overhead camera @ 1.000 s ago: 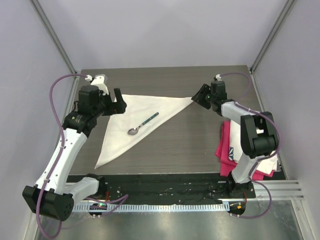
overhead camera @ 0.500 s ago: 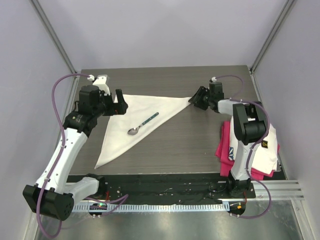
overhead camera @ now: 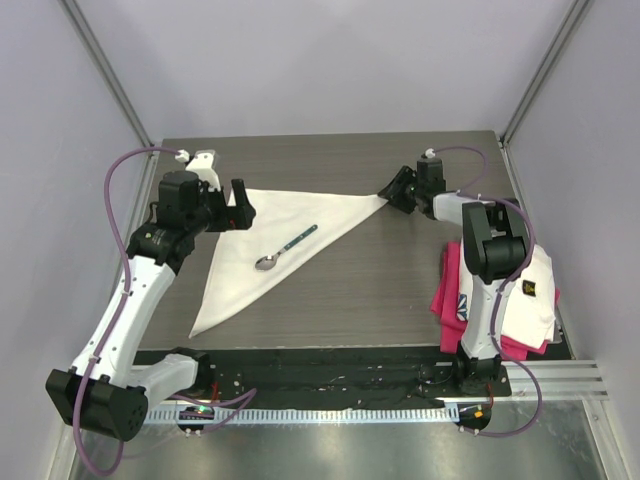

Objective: Fold the napkin, place the utensils inside, and roll it up
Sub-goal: Fold the napkin

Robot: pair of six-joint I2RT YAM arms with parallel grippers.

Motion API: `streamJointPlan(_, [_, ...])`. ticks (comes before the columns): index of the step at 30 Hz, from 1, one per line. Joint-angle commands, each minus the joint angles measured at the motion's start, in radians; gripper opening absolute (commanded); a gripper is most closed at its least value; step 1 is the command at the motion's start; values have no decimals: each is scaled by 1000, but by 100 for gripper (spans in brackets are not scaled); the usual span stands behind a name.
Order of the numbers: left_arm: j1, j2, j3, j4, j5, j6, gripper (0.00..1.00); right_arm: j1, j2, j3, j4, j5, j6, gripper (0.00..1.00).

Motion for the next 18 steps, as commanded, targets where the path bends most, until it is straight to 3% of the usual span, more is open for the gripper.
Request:
streamJointPlan(1, [-3,-11,0,50,1,16,100,-8,45,32,-75,66,-2,52])
streamJointPlan(11, [-3,-23,0,52,0,14,100,-8,82,91,-174,106,-19,50])
streamJointPlan(18, [-3,-34,-2,55,-3,11,100,-8,87,85,-187,87,-31,42])
